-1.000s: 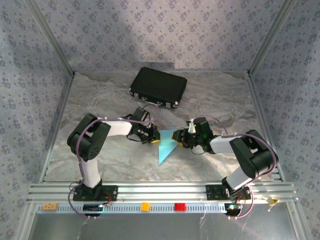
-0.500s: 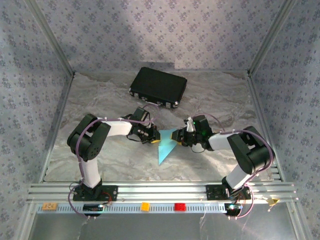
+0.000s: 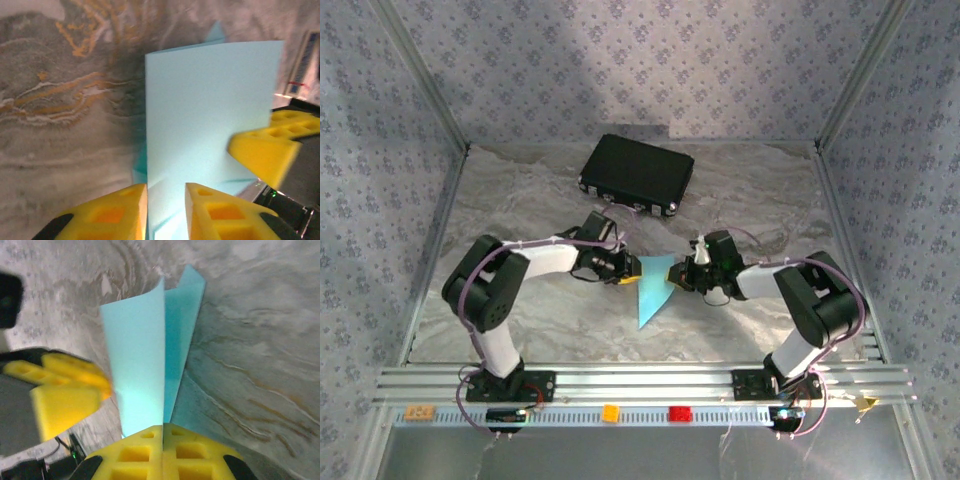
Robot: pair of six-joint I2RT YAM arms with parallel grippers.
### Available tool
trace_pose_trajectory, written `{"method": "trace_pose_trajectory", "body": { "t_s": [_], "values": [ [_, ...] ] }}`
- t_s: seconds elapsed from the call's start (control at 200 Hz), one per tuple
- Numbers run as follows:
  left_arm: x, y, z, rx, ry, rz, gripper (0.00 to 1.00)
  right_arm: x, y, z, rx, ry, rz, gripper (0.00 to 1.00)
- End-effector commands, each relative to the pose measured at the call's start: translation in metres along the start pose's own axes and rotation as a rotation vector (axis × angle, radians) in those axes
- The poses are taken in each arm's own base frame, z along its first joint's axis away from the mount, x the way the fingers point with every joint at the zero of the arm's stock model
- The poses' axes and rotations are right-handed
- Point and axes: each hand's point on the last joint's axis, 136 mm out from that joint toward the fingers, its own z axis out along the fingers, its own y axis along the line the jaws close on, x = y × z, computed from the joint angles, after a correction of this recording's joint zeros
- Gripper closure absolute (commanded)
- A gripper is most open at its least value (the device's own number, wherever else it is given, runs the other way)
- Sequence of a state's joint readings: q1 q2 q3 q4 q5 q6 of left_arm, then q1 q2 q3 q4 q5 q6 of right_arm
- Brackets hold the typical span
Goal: Fold a paper plane with a square sheet of paper (pick it up from the middle)
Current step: Fold the wing for the fifth time at the center of the table.
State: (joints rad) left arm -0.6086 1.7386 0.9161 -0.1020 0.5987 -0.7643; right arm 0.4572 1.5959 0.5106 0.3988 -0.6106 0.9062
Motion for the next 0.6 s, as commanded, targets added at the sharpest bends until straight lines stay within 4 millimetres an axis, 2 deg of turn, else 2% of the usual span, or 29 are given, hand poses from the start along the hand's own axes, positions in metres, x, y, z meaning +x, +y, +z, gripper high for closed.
{"method": "trace_pose_trajectory", "body": {
  "t_s": [0.0, 0.13, 0.235, 0.42, 0.595],
  "values": [
    [-0.004, -0.017, -0.026, 0.001, -0.073, 0.083, 0.69, -0.012, 0.002, -0.011, 0.021, -0.135, 0.081, 0.98],
    [0.001, -0.024, -0.04, -0.036, -0.117, 0.173, 0.66, -0.017, -0.005, -0.026, 0.041, -0.293, 0.215, 0.99],
    [0.012, -0.032, -0.041, -0.052, -0.126, 0.259, 0.66, -0.019, -0.007, -0.037, 0.048, -0.391, 0.29, 1.0],
    [0.037, -0.035, -0.027, -0.162, -0.109, 0.463, 0.69, -0.019, 0.007, -0.043, 0.028, -0.437, 0.335, 0.99],
    [0.055, -0.037, -0.008, -0.268, -0.081, 0.629, 0.64, -0.017, 0.013, -0.041, 0.043, -0.405, 0.319, 0.97]
  ]
}}
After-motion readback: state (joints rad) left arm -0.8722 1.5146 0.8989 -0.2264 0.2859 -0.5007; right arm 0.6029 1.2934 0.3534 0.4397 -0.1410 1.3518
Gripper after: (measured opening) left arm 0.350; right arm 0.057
